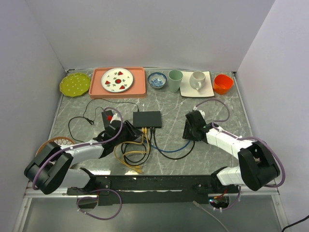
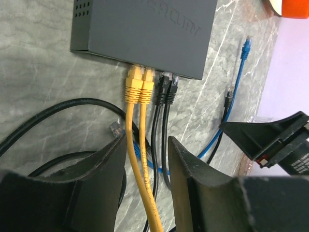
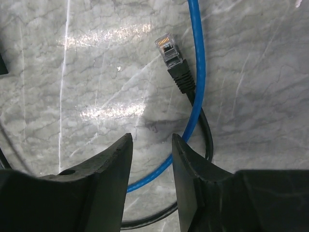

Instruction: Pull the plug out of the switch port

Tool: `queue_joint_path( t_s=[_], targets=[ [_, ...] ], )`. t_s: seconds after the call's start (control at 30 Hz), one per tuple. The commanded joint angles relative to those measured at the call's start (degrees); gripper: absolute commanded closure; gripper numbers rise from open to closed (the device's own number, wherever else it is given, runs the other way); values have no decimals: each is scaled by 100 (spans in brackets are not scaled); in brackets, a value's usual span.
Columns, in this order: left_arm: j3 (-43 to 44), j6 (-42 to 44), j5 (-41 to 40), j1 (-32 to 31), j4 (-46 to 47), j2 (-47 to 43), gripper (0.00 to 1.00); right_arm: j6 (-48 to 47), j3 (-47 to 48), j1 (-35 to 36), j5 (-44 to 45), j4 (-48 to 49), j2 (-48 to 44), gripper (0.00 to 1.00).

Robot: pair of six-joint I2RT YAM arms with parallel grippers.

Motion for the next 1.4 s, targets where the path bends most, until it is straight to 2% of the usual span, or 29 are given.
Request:
queue_joint_path(
  t_s=[0.0,0.17,0.23,0.57,0.9,1.0,1.07,1.1,1.13,1.23,1.37],
  targets=[
    [15,-32,-95,-24,176,-152,55,262,143,70,225,-155,24,56],
    [-90,-59,-95,-24,255,-267,54,526,12,254,339,-419,-862,54],
    [-99,-67,-95,-24,325,-249,54,605,90,263,357,-716,-934,52],
    [-222,-164,-95,-51,483,-319,54,1606,-287,211,-4,-561,-548,48],
    [-468,-234,-95,-51,519,-530,54,1889,-577,-114,-258,54,-83,48],
    [-485,-252,-95,-51,501,-513,54,1819,-420,-246,-285,160,312,52],
    [-494,-252,-95,-51,466,-513,54,1705,-244,-281,-294,169,488,61],
    [-494,-243,-95,-51,440,-530,55,1678,-208,-282,-294,169,594,67],
    [-486,-252,-95,-51,431,-530,55,1652,-182,-282,-285,161,621,80],
    [-521,-269,-95,-51,413,-574,54,1546,-164,-281,-163,56,499,100],
    [-530,-270,-95,-51,448,-513,55,1318,11,-229,399,-383,-81,100]
  ],
)
